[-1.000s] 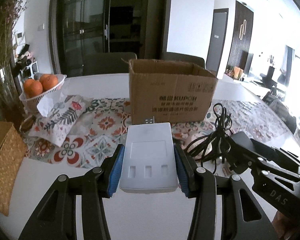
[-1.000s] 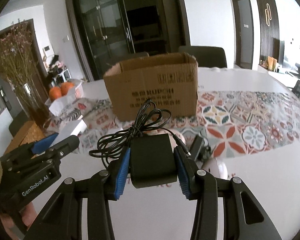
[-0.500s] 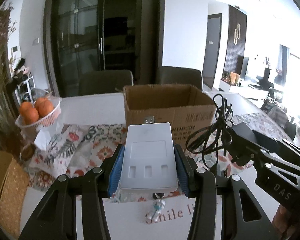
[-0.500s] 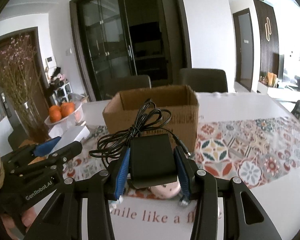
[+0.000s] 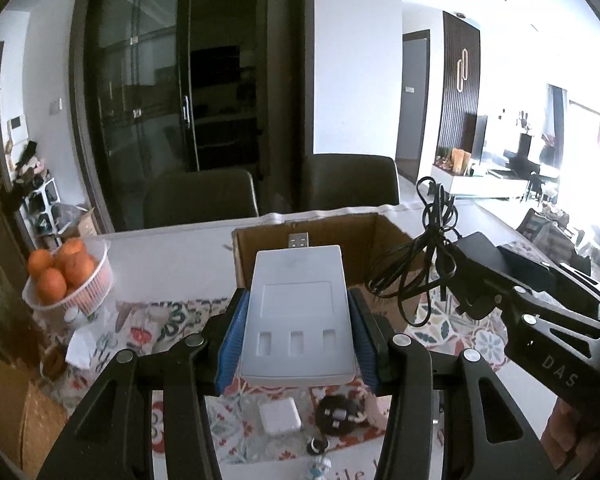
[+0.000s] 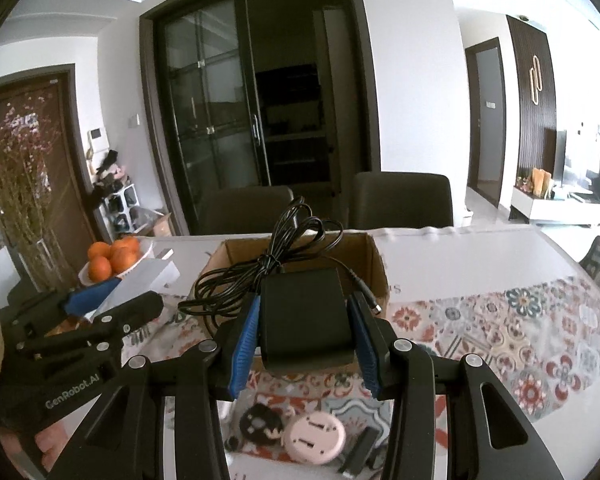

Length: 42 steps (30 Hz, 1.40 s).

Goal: Organize rigid objects
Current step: 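Carry the white charger and black adapter with both grippers over the cardboard box, then open both grippers to drop the charger and adapter into the box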

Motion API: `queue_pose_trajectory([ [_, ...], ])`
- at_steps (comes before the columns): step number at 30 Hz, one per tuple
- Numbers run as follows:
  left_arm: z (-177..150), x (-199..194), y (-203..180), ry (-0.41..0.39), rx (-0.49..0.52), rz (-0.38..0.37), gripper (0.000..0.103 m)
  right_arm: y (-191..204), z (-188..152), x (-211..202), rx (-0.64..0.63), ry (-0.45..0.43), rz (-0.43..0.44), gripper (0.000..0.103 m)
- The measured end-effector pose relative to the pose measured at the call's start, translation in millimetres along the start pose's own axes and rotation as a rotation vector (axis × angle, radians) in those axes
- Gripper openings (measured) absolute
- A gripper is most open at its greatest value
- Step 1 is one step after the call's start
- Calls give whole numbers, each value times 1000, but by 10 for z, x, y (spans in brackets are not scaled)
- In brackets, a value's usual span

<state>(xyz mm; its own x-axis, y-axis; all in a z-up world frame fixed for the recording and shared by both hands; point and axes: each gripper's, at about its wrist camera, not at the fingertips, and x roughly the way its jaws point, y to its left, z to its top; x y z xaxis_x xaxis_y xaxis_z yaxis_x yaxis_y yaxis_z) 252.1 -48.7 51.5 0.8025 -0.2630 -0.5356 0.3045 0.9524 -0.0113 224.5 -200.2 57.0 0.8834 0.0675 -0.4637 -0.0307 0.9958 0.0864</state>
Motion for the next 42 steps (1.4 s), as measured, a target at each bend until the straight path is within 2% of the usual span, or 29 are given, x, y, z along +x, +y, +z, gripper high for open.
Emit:
queue_pose_trajectory([
  [6,249,201,-3,25,-7,-13,48,-44,233,196,5,23,10,44],
  [11,405,414,16,67,-25,-22,48,-70,384,395,-7,54,3,44],
  [13,456,519,22,99,-37,-51,48,-98,433,487,0,73,3,44],
  [16,523,659,27,128,-42,-45,48,-150,492,619,11,104,21,44],
  [23,579,921,73,191,-85,-38,48,-254,565,1039,42,200,37,44],
  [36,572,1363,124,288,-93,-15,48,-354,515,1465,60,282,58,45],
  [38,548,1378,127,292,-89,-3,54,-372,487,1528,70,302,67,46],
  [39,540,1379,125,294,-85,4,62,-373,474,1548,68,313,68,48],
  [42,514,1325,115,273,-73,36,63,-400,459,1545,62,317,42,48],
])
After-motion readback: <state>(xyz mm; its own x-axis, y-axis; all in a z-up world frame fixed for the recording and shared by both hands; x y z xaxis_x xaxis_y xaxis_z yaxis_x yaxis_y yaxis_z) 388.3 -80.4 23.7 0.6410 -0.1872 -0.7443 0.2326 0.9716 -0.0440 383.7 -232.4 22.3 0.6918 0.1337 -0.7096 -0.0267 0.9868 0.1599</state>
